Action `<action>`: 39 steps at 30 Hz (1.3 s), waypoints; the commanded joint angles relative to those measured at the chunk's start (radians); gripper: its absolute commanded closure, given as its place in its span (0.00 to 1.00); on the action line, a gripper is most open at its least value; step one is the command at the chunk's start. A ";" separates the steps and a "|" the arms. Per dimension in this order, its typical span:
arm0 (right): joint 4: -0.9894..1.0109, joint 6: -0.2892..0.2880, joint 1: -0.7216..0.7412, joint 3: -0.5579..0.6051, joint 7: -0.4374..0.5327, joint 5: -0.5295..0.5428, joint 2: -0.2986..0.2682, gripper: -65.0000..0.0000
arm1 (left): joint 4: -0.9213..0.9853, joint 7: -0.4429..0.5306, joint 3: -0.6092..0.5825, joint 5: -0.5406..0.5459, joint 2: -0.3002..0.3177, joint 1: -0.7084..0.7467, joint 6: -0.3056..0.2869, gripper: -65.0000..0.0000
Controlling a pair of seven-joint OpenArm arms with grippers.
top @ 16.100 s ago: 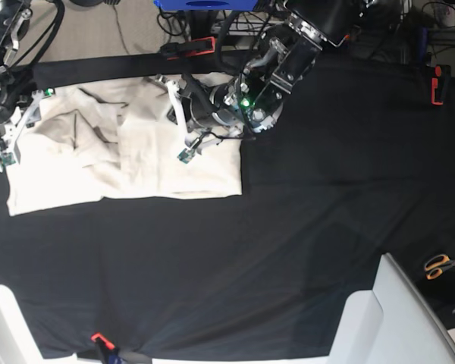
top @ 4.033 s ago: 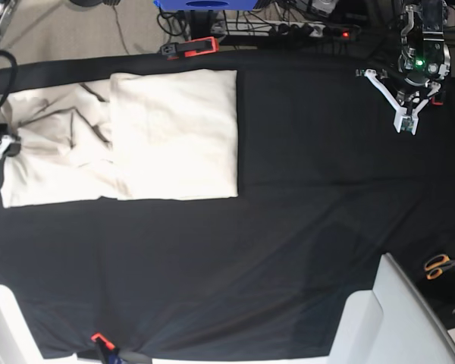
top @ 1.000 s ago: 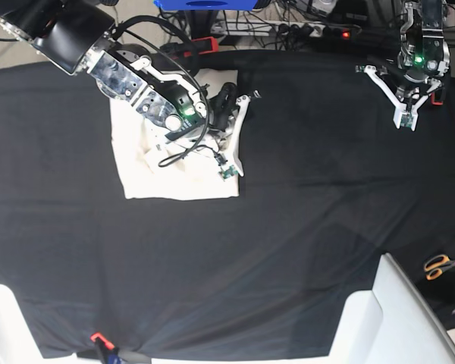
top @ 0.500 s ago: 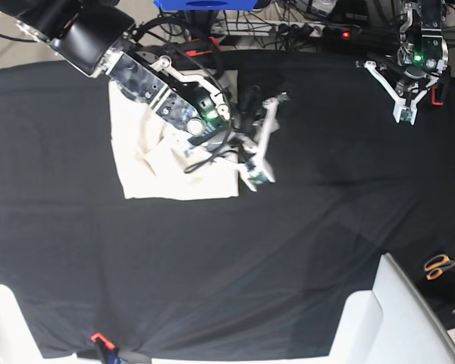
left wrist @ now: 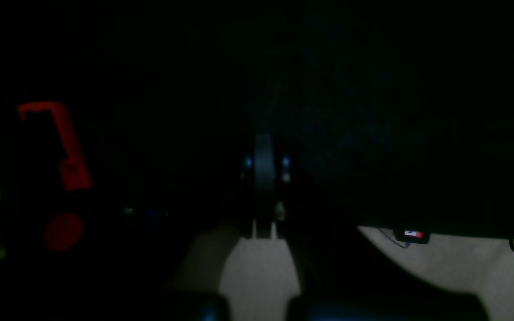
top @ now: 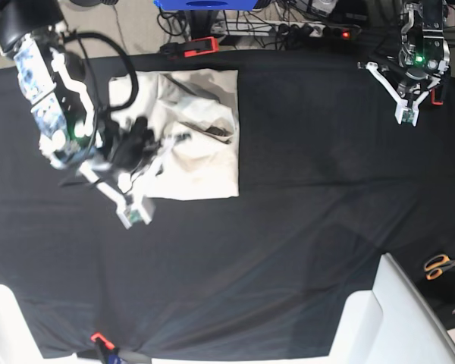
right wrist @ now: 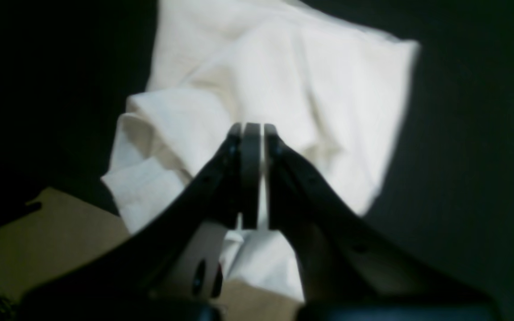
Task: Fold the T-shirt properly
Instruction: 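Release the end and smooth the folded stack with the right gripper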
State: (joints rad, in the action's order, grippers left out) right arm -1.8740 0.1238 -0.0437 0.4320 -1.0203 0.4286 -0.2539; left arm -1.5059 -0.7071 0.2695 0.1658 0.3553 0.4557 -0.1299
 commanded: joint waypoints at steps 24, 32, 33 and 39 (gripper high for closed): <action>0.316 -0.014 0.087 0.133 0.180 -0.006 0.123 1.00 | -0.017 0.008 0.006 0.001 0.015 0.007 0.006 1.00; 0.422 -0.014 0.199 0.245 0.180 -0.007 0.196 1.00 | -0.014 0.008 0.006 0.001 0.015 0.010 0.006 1.00; 0.426 -0.014 0.215 0.261 0.180 -0.007 0.201 1.00 | -0.014 0.008 0.006 0.001 0.015 0.010 0.006 1.00; 0.517 -0.013 0.348 0.368 0.188 -0.009 0.218 1.00 | -0.014 0.008 0.006 0.001 0.015 0.004 0.006 1.00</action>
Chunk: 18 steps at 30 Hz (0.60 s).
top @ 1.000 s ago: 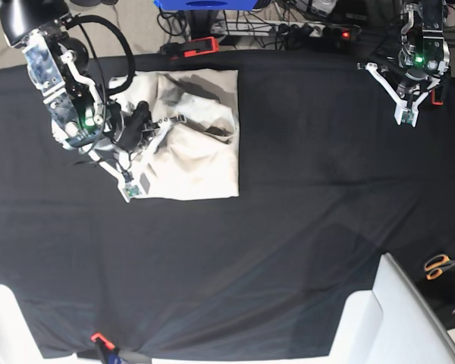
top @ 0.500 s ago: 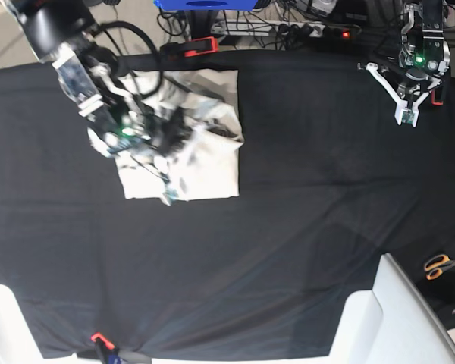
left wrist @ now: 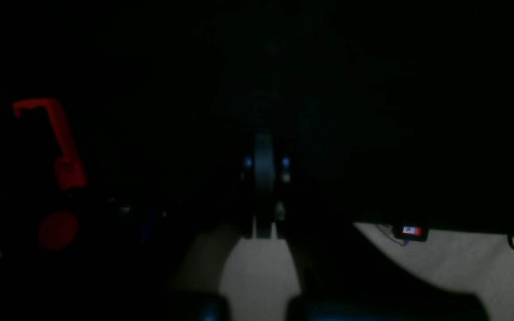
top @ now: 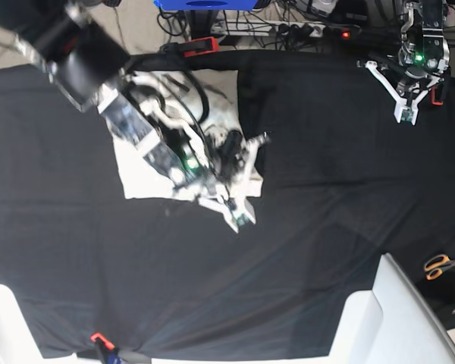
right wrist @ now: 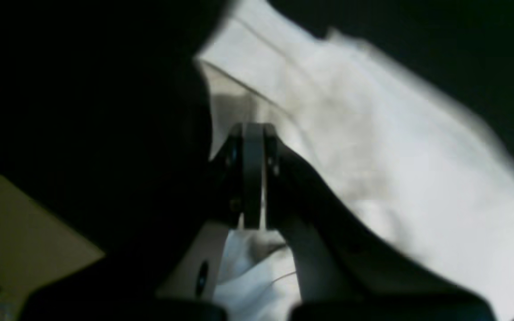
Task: Fold the T-shirt properly
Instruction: 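Release the end and smooth the folded stack with the right gripper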
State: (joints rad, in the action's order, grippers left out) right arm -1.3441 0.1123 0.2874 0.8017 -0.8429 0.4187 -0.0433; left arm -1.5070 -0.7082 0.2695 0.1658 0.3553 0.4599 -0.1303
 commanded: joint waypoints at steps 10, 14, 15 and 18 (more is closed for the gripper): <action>-0.254 0.065 -0.055 -0.104 -0.206 0.009 -0.069 1.00 | -0.011 0.009 0.006 0.001 0.015 -0.002 0.007 1.00; -0.403 0.074 -0.241 -0.273 -0.220 0.004 -0.122 1.00 | -0.011 0.009 0.006 0.001 0.015 -0.002 0.007 1.00; -0.413 0.074 -0.281 -0.299 -0.214 0.004 -0.134 1.00 | -0.011 0.009 0.006 0.001 0.015 -0.003 0.007 1.00; -0.415 0.074 -0.362 -0.322 -0.184 0.003 -0.155 1.00 | -0.011 0.009 0.007 0.001 0.015 -0.005 0.007 1.00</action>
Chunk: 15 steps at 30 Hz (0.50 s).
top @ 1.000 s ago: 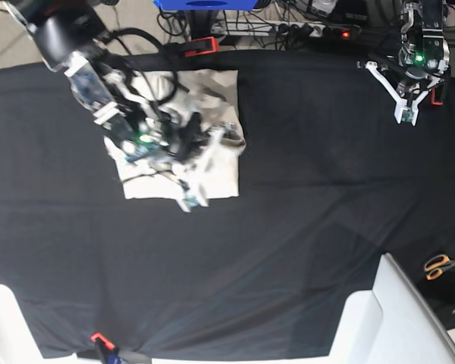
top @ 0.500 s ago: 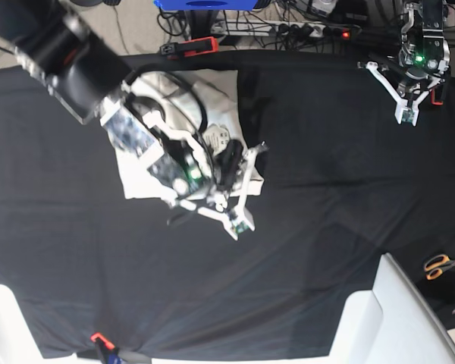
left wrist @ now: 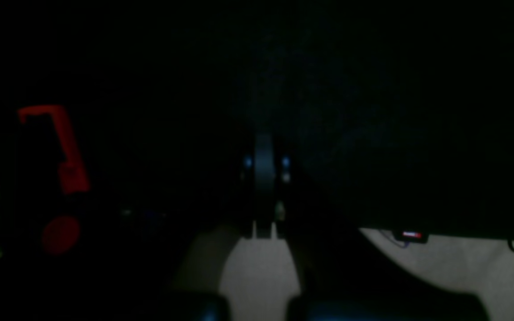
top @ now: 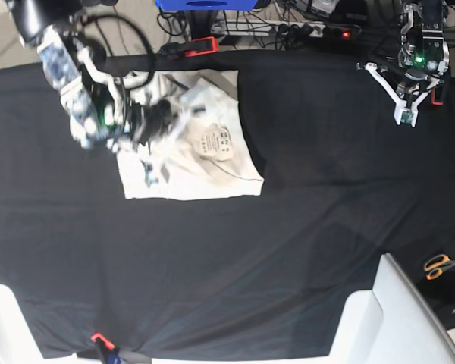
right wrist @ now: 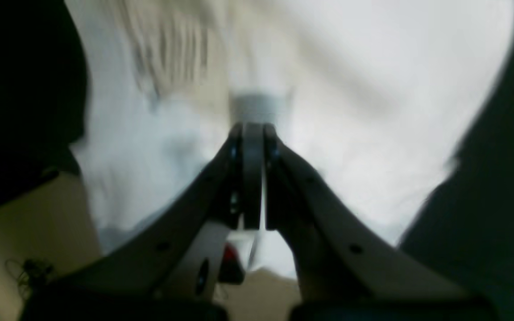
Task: Fold the T-shirt properly
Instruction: 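Release the end and smooth the folded stack with the right gripper, then press the collar edge of the stack with the right gripper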
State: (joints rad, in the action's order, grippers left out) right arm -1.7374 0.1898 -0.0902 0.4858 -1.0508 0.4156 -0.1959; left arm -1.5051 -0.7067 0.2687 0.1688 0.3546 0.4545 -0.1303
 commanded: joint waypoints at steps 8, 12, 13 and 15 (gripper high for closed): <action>-0.008 -0.003 -0.073 -0.005 0.083 0.006 -0.007 1.00 | -0.015 0.008 0.007 -0.002 0.016 -0.018 0.007 1.00; 0.032 -0.003 -0.116 -0.002 0.086 0.006 0.000 1.00 | -0.016 0.008 0.007 -0.002 0.017 -0.016 0.007 1.00; 0.029 -0.003 -0.128 0.000 0.086 0.006 0.002 1.00 | -0.015 0.008 0.007 -0.002 0.017 -0.016 0.007 1.00; 0.017 -0.003 -0.136 0.054 0.088 0.007 0.002 1.00 | -0.015 0.008 0.007 -0.002 0.017 -0.018 0.007 1.00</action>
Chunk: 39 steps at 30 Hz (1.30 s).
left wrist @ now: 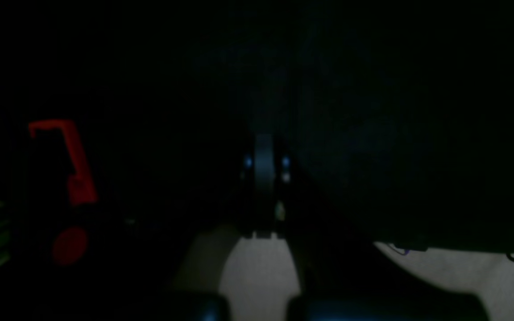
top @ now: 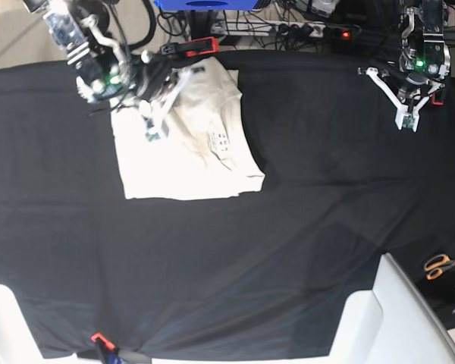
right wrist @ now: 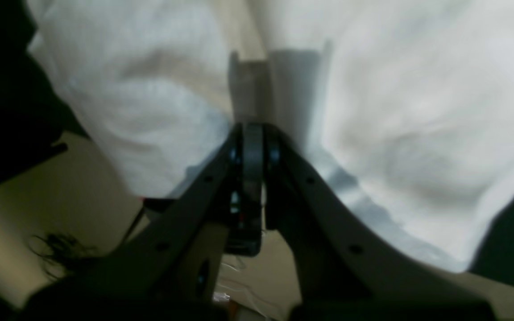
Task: Fold the T-shirt properly
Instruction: 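Press the collar edge of the stack with the right gripper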
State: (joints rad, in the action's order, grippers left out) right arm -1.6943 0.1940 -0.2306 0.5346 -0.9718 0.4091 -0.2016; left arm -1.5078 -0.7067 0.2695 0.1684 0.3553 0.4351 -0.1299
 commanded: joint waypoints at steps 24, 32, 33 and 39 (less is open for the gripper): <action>0.067 0.108 0.049 0.134 0.112 0.018 0.072 1.00 | -0.012 0.008 0.006 -0.002 0.012 0.000 0.006 1.00; 0.090 0.109 0.070 0.190 0.144 0.020 0.090 1.00 | -0.021 0.008 0.007 0.007 0.006 -0.002 0.006 1.00; 0.058 0.112 0.070 0.189 0.123 0.018 0.080 1.00 | -0.021 0.008 0.007 0.007 0.006 -0.002 0.006 1.00; -0.195 0.178 0.021 0.038 -0.035 0.015 0.031 1.00 | -0.076 0.005 0.006 0.012 -0.022 -0.022 0.003 1.00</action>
State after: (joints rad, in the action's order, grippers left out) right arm -1.8771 0.3752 -0.2153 0.5701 -1.0054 0.4168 -0.1680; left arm -1.5654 -0.7155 0.2695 0.1875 0.3172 0.4152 -0.1329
